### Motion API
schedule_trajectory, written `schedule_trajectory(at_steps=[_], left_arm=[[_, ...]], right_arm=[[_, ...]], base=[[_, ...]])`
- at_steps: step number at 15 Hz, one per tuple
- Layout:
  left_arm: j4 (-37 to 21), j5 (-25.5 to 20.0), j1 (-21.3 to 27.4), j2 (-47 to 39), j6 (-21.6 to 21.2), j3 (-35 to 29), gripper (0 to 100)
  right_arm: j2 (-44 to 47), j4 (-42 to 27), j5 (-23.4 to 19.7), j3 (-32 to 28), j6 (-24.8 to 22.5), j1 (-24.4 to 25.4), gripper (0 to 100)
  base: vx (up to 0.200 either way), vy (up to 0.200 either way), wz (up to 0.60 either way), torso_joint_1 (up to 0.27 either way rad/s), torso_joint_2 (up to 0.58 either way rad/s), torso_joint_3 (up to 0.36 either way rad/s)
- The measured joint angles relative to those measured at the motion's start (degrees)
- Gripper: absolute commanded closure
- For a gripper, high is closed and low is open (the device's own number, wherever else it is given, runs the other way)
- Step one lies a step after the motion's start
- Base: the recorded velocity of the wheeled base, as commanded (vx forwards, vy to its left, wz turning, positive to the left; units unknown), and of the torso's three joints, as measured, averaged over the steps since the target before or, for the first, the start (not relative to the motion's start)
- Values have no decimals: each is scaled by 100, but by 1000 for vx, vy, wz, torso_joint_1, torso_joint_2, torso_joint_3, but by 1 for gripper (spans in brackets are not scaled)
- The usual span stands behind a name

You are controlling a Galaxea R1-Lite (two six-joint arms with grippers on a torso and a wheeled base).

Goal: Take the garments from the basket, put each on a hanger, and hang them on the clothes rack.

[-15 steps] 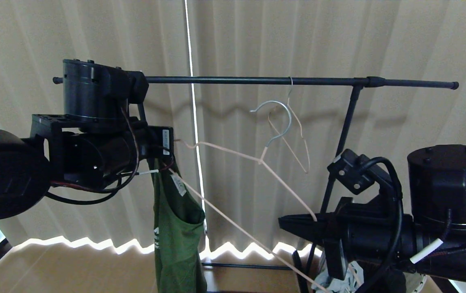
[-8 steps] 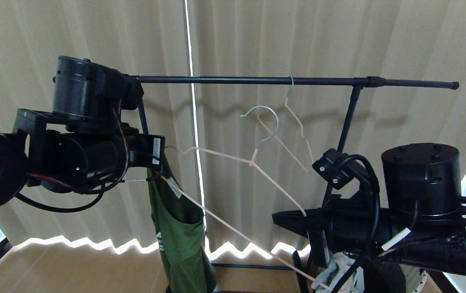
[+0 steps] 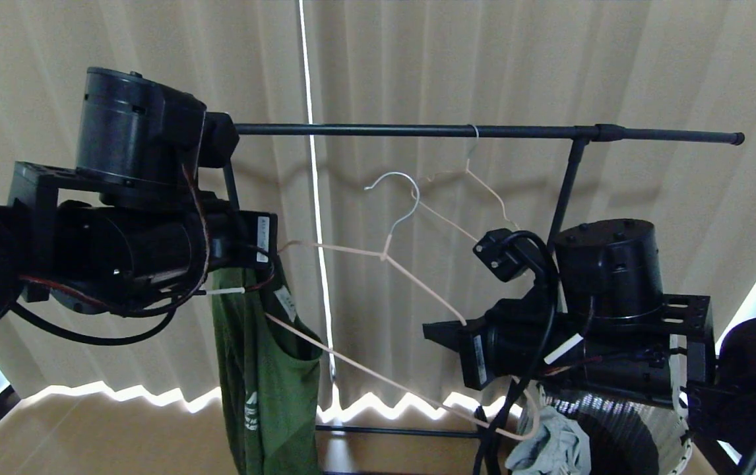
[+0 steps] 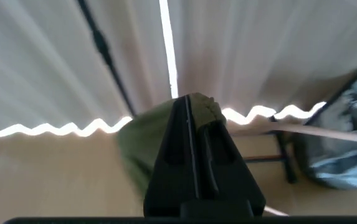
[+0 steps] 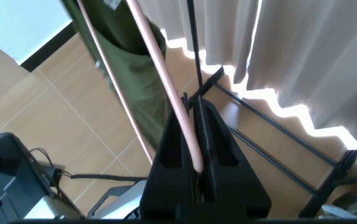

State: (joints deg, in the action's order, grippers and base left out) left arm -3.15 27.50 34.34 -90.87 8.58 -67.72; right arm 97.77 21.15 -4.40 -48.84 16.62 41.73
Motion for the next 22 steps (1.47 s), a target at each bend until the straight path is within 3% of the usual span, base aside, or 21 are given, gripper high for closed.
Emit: schedule_trajectory(at_steps=[5,11,18,19,22], left_arm=[[-35,-118,634,35,140,-315,100],[-29,-1790,918,341,-133,-347,100],[-9,-1891,1125,558,-418,-26,100],[-7,-1892,1176,575,-421,-13,0],[-11,-1892,1220,608,-429,38,0]], right_arm=[[179,2,5,-204,0,6,100],[140,0,11,-273,-6,11,100],[-98,-2,20,-297,-28,9,100],[-130,-2,20,-297,-45,9,100],[-201,2,22,-295,-59,9,100]], base=[[0,0,0,0,0,0],[0,0,0,0,0,0],[0,0,0,0,0,0],[0,0,0,0,0,0],[0,0,0,0,0,0]])
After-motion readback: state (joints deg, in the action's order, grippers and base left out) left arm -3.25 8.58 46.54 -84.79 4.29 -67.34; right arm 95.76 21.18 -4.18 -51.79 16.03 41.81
